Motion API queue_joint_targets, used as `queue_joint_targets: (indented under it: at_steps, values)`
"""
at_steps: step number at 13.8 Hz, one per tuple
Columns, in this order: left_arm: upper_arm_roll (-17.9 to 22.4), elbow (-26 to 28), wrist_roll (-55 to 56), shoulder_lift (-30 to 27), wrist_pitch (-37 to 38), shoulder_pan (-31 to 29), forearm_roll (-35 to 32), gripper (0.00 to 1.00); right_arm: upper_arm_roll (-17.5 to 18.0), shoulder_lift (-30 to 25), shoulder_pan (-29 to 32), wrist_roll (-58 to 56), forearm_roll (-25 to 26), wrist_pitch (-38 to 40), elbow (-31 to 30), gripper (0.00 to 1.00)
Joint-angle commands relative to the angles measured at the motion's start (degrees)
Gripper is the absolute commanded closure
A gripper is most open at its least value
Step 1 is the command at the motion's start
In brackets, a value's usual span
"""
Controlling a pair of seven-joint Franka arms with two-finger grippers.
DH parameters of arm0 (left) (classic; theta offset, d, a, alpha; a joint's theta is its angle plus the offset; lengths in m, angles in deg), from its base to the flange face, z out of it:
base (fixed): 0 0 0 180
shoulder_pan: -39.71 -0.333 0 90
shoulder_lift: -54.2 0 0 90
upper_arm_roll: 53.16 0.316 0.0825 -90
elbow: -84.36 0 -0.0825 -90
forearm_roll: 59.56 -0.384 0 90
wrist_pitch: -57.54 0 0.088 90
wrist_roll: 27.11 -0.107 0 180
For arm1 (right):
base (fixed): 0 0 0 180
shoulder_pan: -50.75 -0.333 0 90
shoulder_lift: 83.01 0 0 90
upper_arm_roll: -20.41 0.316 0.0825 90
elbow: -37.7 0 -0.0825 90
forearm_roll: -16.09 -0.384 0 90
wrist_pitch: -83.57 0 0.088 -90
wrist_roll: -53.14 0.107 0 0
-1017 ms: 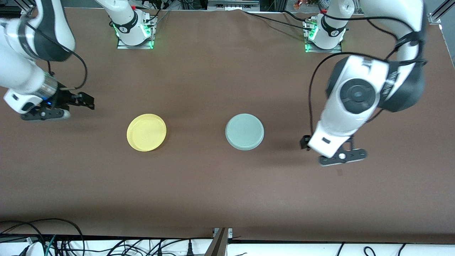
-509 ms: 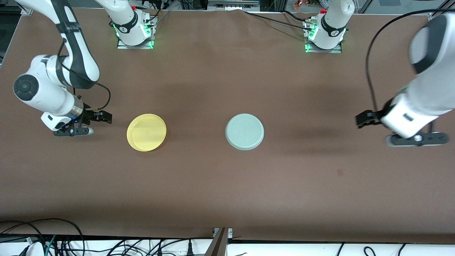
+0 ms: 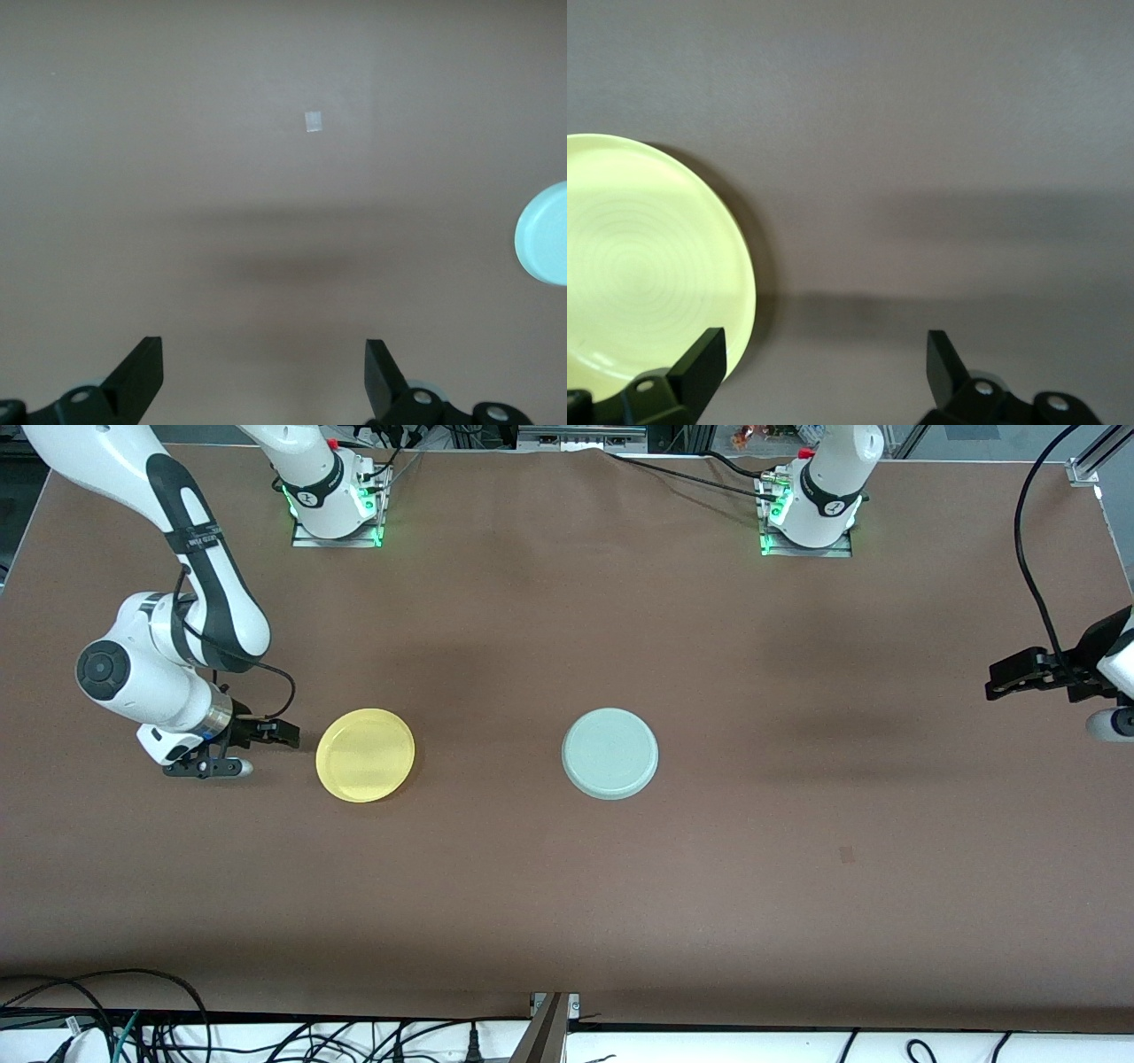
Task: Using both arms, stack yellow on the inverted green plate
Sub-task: 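Grasp the yellow plate rim with the right gripper and lift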
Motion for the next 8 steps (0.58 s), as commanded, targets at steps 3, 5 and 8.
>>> queue_joint_targets:
  at_steps: [3,5,8]
  values:
    - [3.1,17.4,0.2,-13.1,-12.7,1.6,0.6,0.00,0.9,-0.4,-0.1,0.6,-1.1,-5.5,-5.9,0.00]
    - [4.8,19.7,-0.4,-15.5,-12.6,1.7,0.7,0.00,0.9,-0.3,-0.2,0.6,-1.1,-5.4,-6.2,0.00]
    - [4.9,17.7,-0.7,-14.5,-6.5,0.9,1.2,0.00,2.8,0.6,-0.8,4.1,-1.1,-5.9,-4.7,0.00]
